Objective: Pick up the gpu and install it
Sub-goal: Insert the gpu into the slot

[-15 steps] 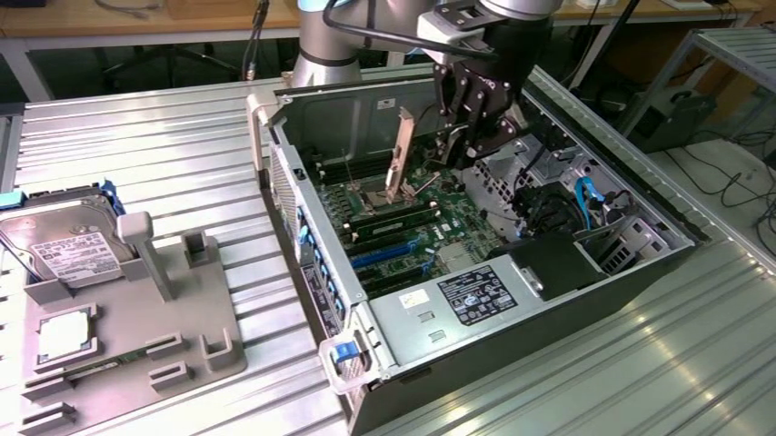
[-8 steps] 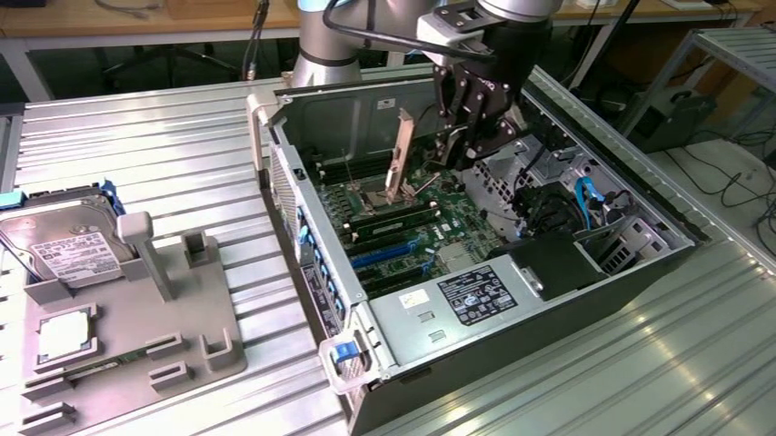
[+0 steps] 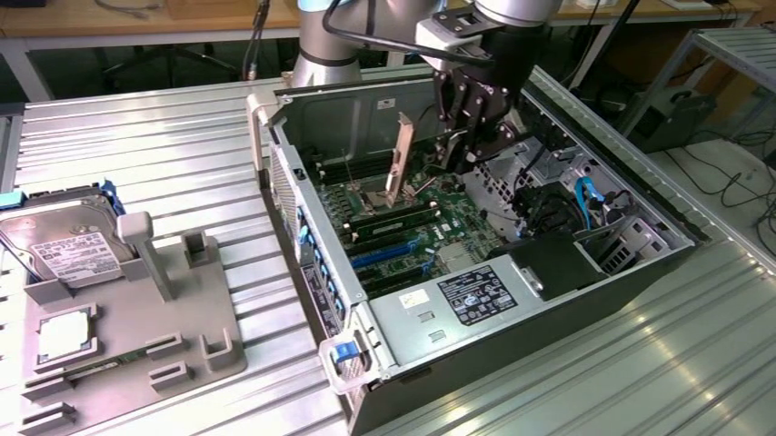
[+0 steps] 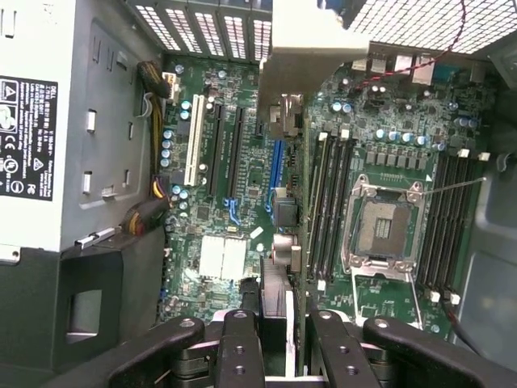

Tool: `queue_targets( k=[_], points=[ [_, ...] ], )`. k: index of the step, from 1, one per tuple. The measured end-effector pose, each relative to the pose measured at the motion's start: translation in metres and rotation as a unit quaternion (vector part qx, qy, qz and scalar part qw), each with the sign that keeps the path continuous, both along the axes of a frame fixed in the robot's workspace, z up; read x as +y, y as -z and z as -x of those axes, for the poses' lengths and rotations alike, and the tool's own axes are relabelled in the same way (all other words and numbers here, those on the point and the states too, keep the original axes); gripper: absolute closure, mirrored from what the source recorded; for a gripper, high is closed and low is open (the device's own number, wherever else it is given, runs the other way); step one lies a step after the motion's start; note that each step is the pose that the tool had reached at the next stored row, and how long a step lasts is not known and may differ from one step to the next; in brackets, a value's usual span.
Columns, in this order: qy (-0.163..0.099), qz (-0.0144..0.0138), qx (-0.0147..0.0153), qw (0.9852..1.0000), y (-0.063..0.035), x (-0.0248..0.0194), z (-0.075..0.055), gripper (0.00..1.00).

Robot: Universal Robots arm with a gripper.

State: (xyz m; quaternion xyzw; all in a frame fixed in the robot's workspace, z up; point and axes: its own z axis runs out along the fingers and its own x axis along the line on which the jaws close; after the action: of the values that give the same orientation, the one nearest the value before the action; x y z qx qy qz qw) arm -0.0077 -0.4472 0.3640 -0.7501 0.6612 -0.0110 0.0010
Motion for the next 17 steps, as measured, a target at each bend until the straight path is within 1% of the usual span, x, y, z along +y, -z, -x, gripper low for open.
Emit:
queue_targets(
  k=[1,3,7,8,9,10,11,12,13,16,17],
  points=[
    [0.008,0.0001,0.0,1.0,0.0014,0.0002,0.0,0.72],
    [0.025,0.0001,0.0,0.9997,0.007,0.0003,0.0,0.72],
    [0.025,0.0,0.0,0.9997,0.013,0.0009,0.004,0.72],
    [0.03,-0.0005,0.0,0.9996,0.0162,0.001,0.004,0.72],
    [0.042,-0.0005,0.0,0.9991,0.0203,0.0011,0.004,0.72],
    [0.047,-0.0006,0.0,0.9989,0.0245,0.0011,0.008,0.72],
    [0.047,-0.0005,0.0,0.9989,0.027,0.0011,0.016,0.72],
    [0.047,-0.0005,0.0,0.9989,0.0297,0.0011,0.02,0.72],
    [0.047,-0.0006,0.0,0.9989,0.0334,0.0011,0.023,0.72],
    [0.029,-0.0006,0.0,0.9996,0.0411,0.0011,0.025,0.72],
    [0.029,-0.0006,0.0,0.9996,0.044,0.0011,0.027,0.72]
  ],
)
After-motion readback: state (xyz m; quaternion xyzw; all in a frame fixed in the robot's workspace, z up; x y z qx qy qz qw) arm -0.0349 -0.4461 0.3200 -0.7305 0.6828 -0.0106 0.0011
